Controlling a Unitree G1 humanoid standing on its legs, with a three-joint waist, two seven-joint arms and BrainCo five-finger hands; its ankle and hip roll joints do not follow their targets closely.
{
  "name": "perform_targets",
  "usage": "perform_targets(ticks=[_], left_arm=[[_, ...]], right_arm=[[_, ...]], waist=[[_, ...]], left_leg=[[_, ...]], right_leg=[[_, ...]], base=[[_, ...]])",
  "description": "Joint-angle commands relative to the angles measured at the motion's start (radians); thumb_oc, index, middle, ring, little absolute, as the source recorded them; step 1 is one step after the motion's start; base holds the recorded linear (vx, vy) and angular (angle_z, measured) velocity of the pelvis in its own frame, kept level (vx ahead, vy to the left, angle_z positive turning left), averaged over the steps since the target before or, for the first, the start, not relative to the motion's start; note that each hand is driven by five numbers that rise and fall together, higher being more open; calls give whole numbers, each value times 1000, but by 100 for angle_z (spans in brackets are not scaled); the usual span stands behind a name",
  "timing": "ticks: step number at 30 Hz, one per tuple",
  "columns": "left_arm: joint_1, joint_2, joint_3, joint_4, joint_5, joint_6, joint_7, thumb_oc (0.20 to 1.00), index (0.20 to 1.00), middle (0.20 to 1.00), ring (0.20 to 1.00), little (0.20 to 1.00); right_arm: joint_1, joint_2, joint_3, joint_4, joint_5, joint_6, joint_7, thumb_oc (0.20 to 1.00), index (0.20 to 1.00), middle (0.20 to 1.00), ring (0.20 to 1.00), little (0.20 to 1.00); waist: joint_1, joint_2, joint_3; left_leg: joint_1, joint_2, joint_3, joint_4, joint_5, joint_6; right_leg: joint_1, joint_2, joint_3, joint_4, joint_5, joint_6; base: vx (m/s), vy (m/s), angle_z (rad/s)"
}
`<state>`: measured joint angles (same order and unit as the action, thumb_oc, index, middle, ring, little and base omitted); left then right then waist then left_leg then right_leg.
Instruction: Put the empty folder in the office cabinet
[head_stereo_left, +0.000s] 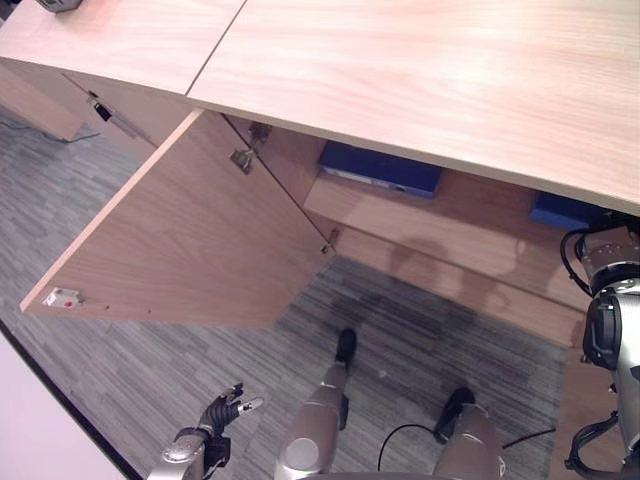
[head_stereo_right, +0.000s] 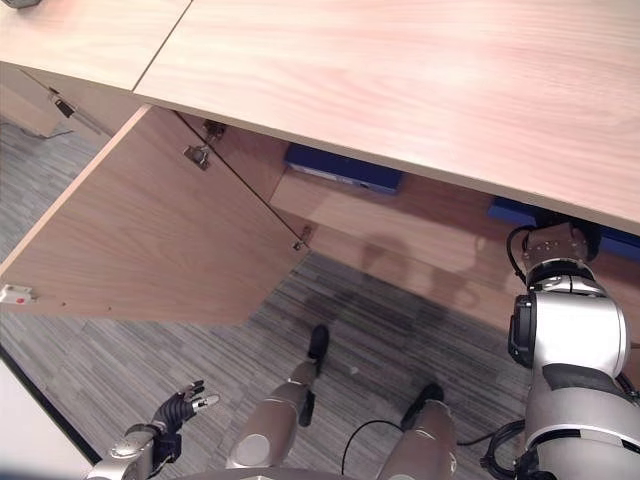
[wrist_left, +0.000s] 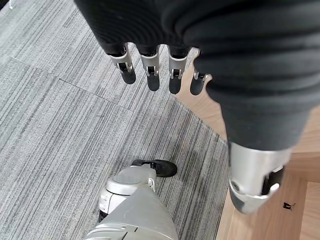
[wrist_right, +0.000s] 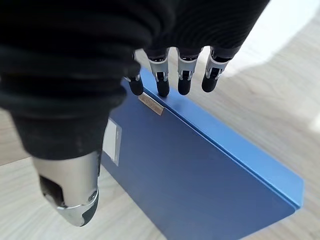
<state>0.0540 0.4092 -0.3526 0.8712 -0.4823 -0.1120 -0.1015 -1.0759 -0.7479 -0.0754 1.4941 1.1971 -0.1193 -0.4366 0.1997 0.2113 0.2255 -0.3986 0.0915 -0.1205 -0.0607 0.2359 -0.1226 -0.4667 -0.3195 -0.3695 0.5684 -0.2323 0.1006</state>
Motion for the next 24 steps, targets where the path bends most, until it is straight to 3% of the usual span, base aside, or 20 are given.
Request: perform_targets(ticks=[1, 10, 24], left_arm=[[-44, 50, 1, 36, 25, -15, 1, 1000, 1000, 1000, 1000, 1000], [-68, 13, 8, 96, 44, -15, 17, 1000, 1000, 1000, 1000, 1000], [-93, -38, 53, 164, 56, -4, 20, 1000, 1000, 1000, 1000, 1000]], right_arm=[[-208, -140, 106, -116, -76, -73, 108, 1000, 1000, 1000, 1000, 1000], [-96, -57, 60, -99, -72, -59, 142, 1000, 1000, 1000, 1000, 1000], [220, 184, -92, -176, 33, -118, 220, 1000, 1000, 1000, 1000, 1000]], waist=[[23, -60, 30], [15, -72, 32], [-16, -102, 25]], left_leg=[[110, -10, 22, -8, -202, -13], [117, -5, 24, -8, -205, -10], [148, 9, 28, -8, -217, -8]], right_leg=[[95, 6, 37, -201, 104, 96], [96, 14, 41, -199, 102, 91], [121, 30, 39, -204, 102, 91]], base=[[0, 0, 0], [0, 0, 0], [0, 0, 0]])
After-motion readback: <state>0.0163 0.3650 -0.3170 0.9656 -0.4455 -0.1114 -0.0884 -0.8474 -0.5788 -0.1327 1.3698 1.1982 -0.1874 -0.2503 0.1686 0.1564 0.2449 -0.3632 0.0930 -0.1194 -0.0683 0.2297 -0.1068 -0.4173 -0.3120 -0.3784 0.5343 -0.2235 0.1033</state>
